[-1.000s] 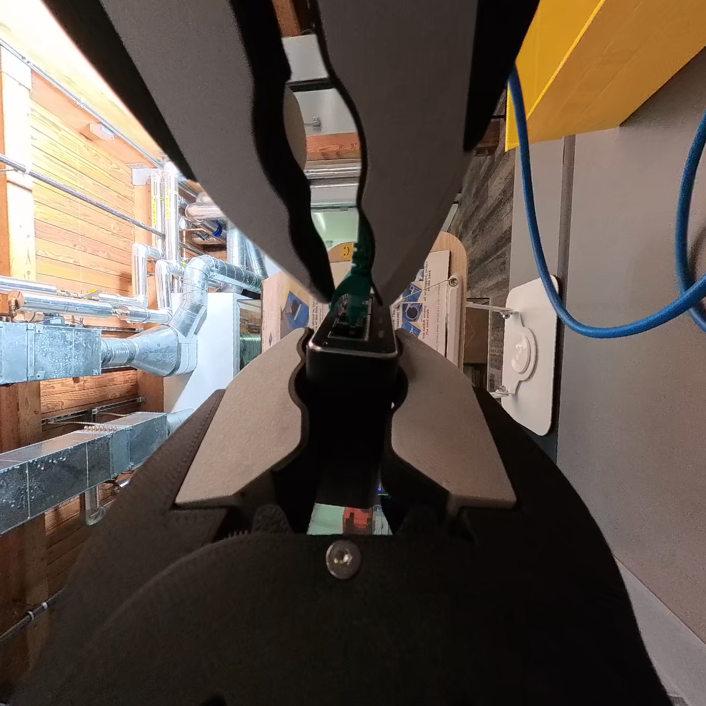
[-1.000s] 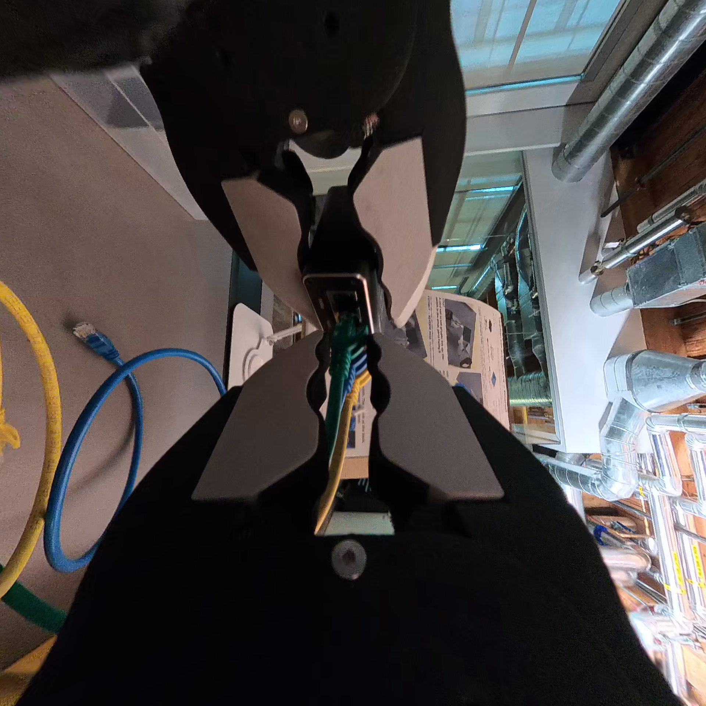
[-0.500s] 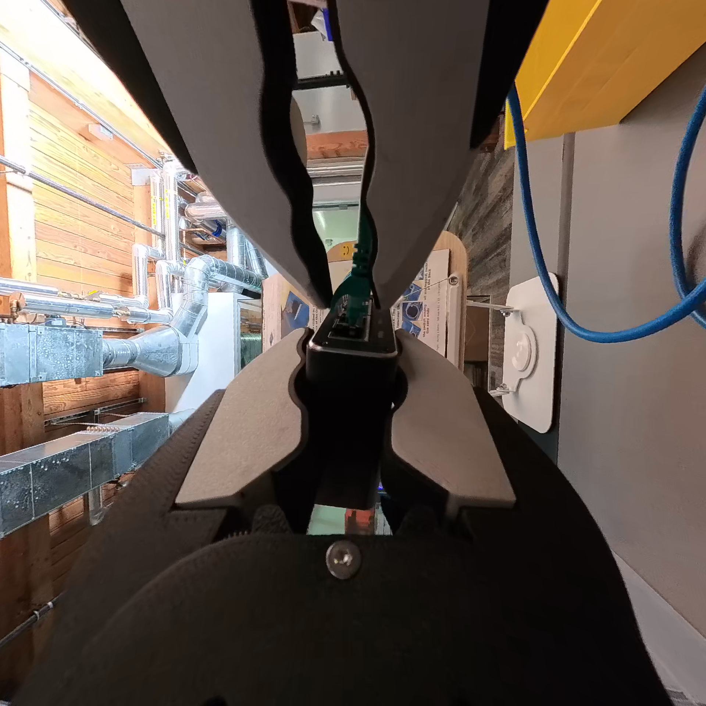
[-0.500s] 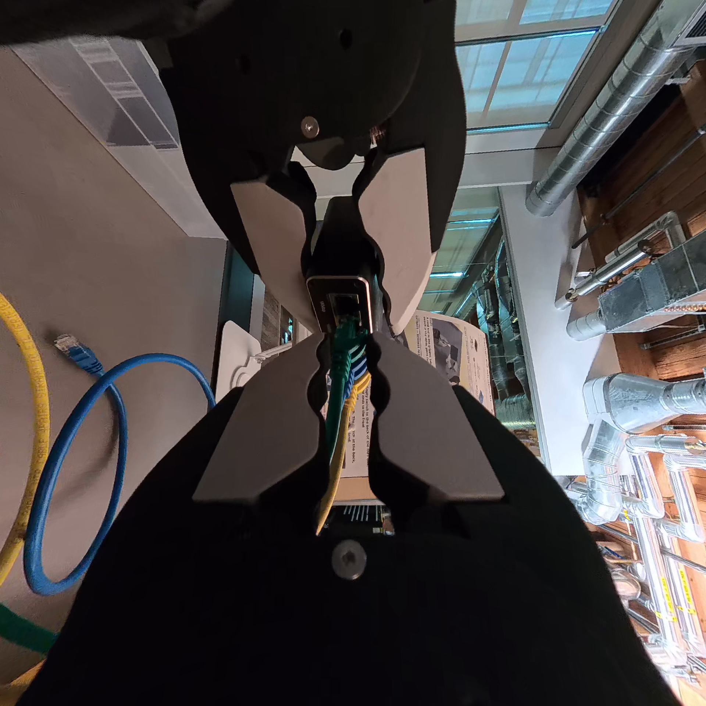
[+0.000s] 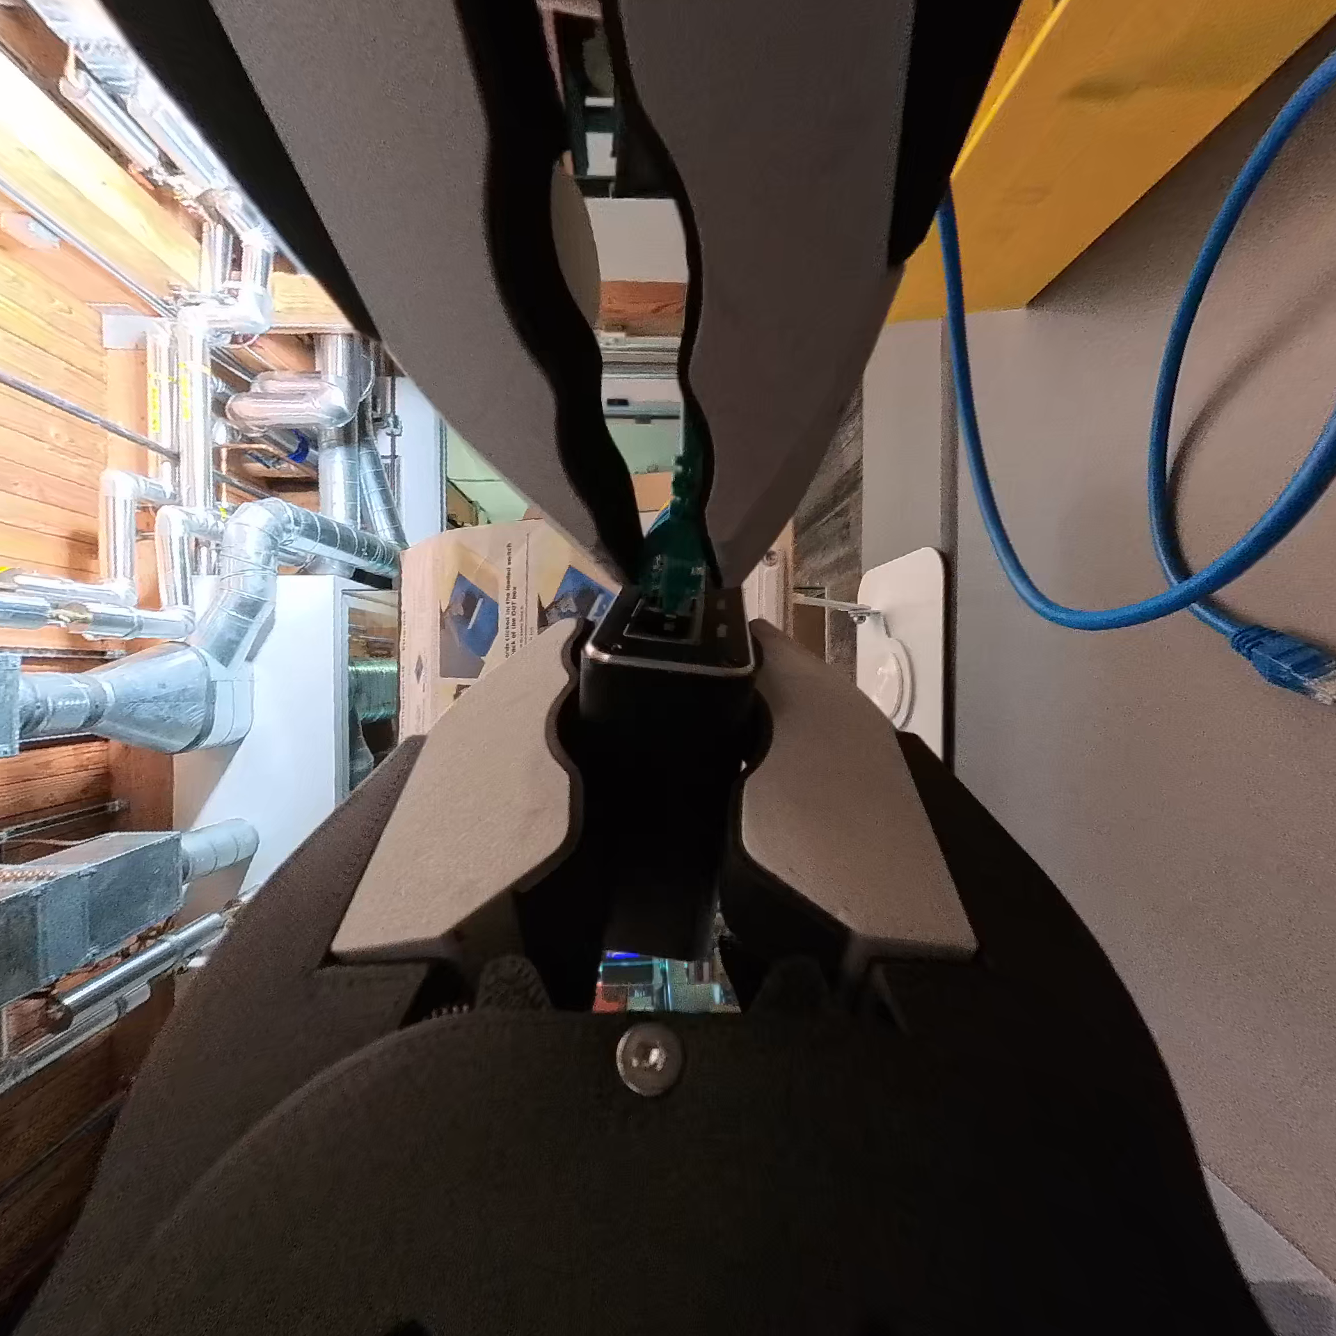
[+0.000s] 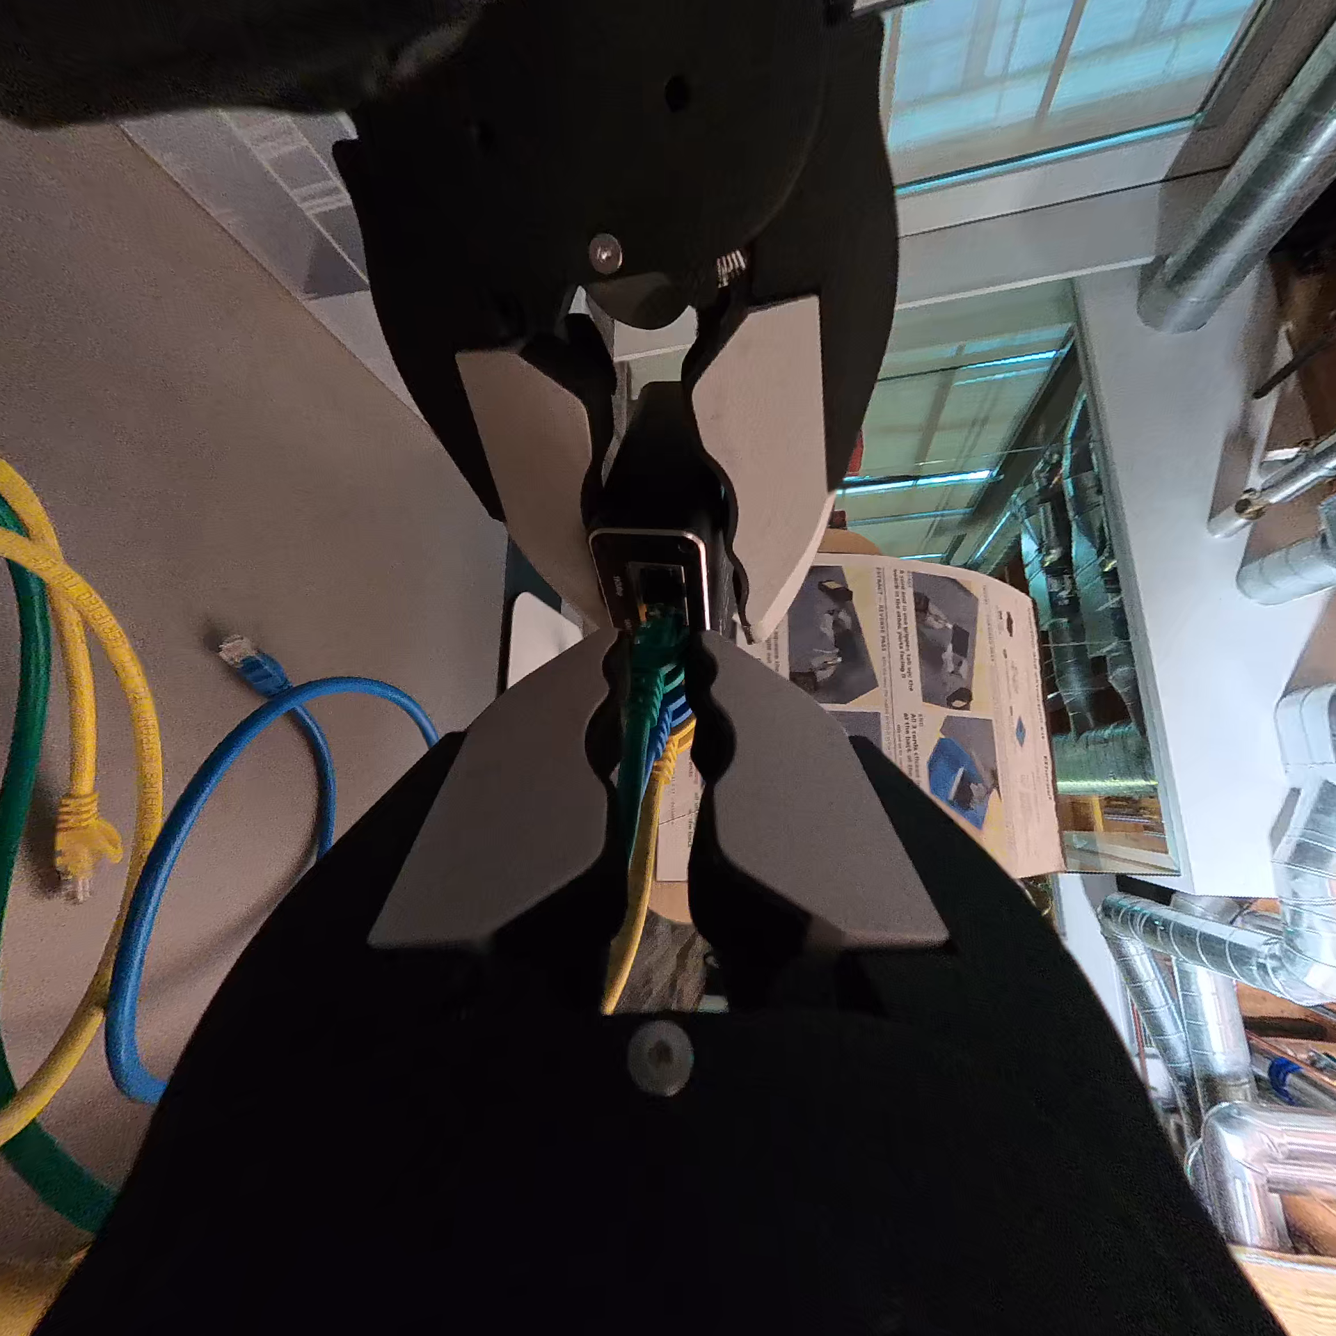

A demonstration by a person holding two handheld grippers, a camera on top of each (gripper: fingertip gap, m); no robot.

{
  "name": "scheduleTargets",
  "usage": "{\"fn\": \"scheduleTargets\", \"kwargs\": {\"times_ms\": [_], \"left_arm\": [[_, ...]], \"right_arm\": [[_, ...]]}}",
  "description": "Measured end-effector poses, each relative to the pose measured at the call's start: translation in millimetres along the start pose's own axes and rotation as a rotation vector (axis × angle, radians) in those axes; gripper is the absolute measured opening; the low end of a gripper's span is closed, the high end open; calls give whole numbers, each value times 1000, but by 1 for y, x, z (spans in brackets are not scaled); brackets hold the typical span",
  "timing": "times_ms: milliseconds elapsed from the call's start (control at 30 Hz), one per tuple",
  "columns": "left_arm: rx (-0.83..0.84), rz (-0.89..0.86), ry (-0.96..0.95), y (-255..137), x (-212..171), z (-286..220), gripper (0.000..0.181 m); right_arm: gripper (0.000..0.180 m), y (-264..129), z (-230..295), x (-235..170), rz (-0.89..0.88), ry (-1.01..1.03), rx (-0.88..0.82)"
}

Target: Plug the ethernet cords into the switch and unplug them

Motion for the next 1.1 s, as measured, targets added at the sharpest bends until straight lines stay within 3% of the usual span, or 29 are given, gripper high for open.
{"fn": "scheduleTargets", "kwargs": {"times_ms": [333,600,800,1100], "left_arm": [[-101,-34,-38,7,-1,-12,38],[16,-46,-61,2,-1,-4,38],[6,-1,-78,0,-8,1,37],[-48,-74,-82,1,-3,-7,38]], "right_arm": [[14,3,6,1,106,31,117],[14,0,-11,14,159,-14,151],[14,8,-20,24,213,-36,186],[14,2,-18,27,269,-30,310]]}}
Point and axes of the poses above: each gripper's, where its closed fingertips meet, y out along the fingers, x out of its top, z = x × y across the jaws, the point moved 9 cm from there along -y, back along the fingers, and after that the axes turned 2 degrees about x, right-handed, at the moved point
